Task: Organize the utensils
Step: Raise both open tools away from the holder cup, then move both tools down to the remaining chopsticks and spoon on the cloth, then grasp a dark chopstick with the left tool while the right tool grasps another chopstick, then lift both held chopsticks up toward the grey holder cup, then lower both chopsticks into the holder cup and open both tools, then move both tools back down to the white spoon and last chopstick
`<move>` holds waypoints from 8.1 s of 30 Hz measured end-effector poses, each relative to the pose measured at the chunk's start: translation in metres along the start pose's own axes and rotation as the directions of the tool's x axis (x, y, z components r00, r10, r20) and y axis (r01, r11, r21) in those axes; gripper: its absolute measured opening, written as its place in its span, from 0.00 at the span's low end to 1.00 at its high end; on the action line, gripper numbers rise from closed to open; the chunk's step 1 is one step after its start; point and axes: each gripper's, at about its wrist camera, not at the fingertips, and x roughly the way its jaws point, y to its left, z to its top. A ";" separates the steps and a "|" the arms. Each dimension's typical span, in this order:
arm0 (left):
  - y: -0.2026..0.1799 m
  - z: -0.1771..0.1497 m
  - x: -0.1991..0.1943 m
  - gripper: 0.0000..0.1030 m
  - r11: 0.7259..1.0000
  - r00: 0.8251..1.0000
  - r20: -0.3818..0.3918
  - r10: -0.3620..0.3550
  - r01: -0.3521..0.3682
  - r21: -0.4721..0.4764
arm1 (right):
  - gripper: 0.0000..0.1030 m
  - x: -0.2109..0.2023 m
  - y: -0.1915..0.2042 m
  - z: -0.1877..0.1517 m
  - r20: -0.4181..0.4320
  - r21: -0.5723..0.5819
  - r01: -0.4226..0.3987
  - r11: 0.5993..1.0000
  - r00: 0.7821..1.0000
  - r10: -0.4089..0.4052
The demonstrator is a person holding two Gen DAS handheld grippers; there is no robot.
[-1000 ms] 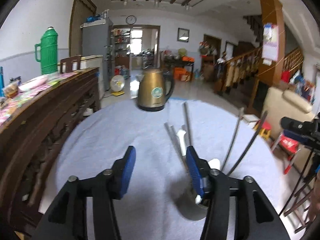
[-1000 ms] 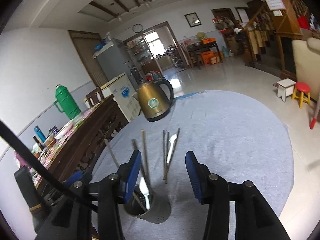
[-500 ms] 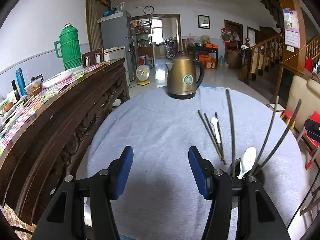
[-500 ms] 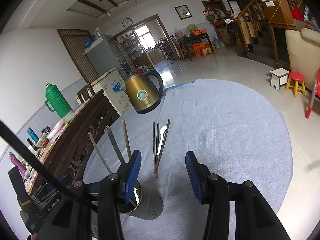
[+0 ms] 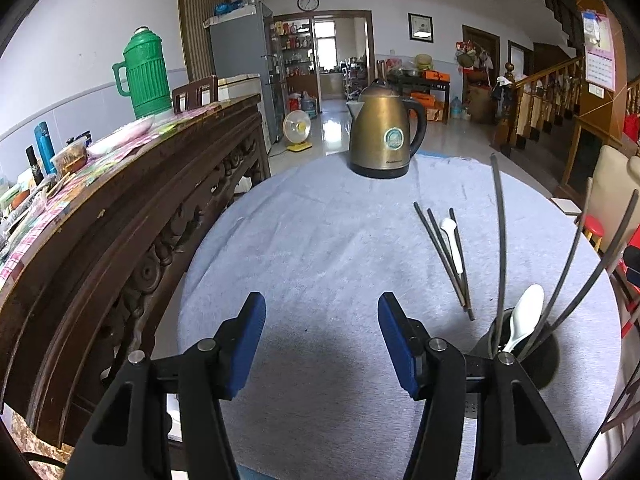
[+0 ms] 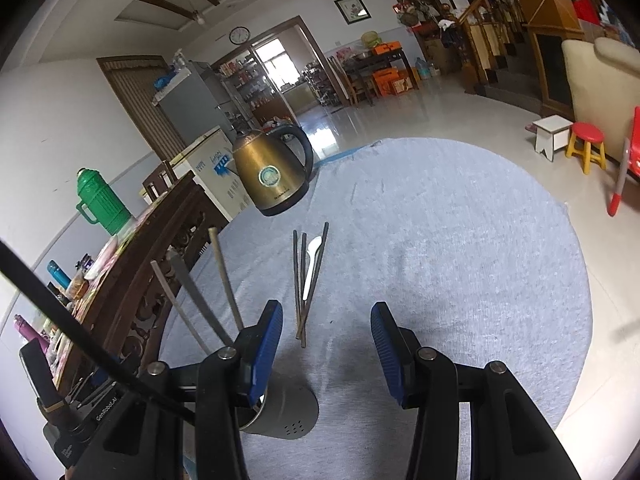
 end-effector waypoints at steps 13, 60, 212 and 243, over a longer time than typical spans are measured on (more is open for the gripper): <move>0.012 0.022 0.075 0.58 0.996 0.987 -0.139 -0.084 0.081 -0.026 | 0.48 0.045 -0.029 0.002 -0.080 0.080 0.012 0.997 0.997 -0.006; -0.099 0.128 0.331 0.05 0.935 0.834 -0.460 -0.305 0.354 0.021 | 0.44 0.345 0.015 0.129 -0.463 -0.098 -0.009 0.995 0.885 -0.037; -0.008 0.036 -0.066 0.48 0.939 0.880 0.376 -0.290 0.337 -0.066 | 0.25 -0.042 0.060 0.011 0.252 -0.087 -0.070 0.994 0.963 0.090; 0.033 0.015 0.114 0.52 0.918 0.950 -0.038 -0.309 0.288 -0.272 | 0.28 0.201 -0.031 0.067 -0.330 0.104 -0.106 0.989 0.934 0.135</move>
